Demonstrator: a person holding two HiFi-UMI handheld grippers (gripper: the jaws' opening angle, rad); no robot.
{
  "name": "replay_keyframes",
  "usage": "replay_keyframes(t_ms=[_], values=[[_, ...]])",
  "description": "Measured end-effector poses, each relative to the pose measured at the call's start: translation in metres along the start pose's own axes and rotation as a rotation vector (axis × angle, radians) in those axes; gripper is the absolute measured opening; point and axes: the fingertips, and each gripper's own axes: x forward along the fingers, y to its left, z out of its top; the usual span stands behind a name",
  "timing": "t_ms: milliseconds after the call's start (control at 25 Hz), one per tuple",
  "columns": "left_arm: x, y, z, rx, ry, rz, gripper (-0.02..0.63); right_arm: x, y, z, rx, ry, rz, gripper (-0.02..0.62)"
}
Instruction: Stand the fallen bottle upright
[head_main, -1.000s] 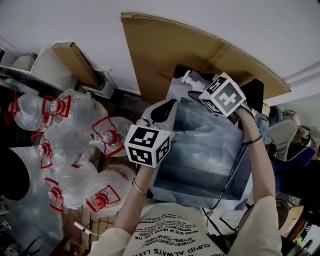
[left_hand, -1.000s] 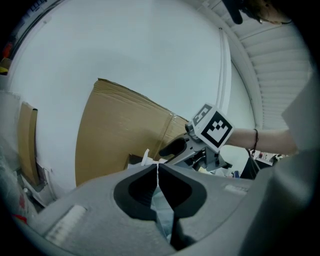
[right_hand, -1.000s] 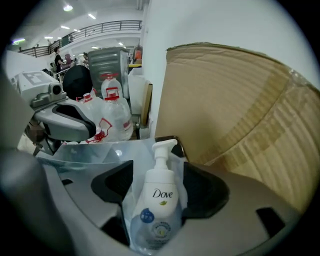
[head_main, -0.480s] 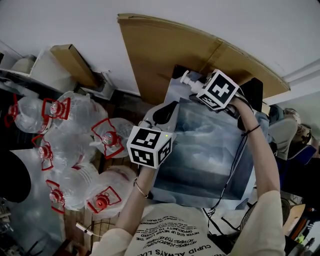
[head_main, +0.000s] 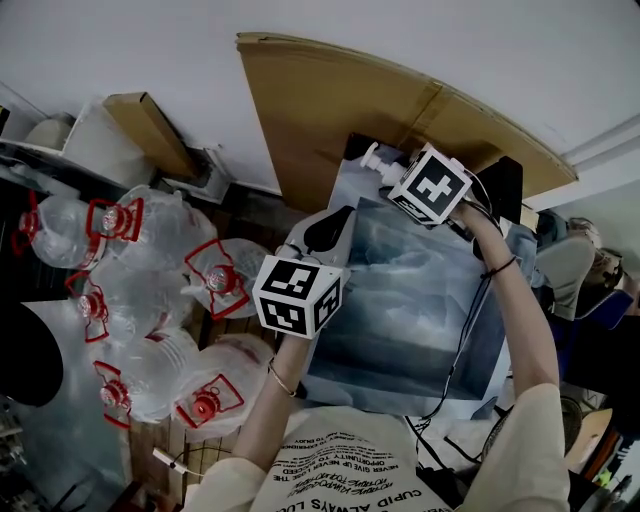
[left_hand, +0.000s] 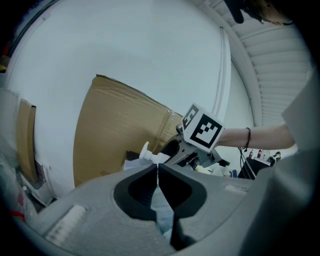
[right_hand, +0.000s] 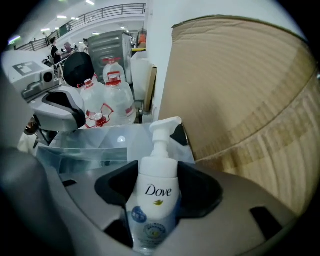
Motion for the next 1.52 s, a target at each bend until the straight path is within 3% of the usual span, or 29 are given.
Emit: replay_keyframes(t_ms=[760,1080,1520], values=[[-0.001,-0.012,0.013,0.013,-0.024,-0.005,0.028,-0.05,-0.013,0.03,0.114,-0.202,-0.099,0.244],[-0.002,-0.012,0.012,0.045,-0.018,0.008,0.028,-0.072,-0.018,0.046,0.308,-0.442,-0.121,0.241],[-0.005,-0.012,0.008,0.066,-0.017,0.027,0.028,-0.081,-0.023,0.049,0.491,-0.683,-0.209,0.241]])
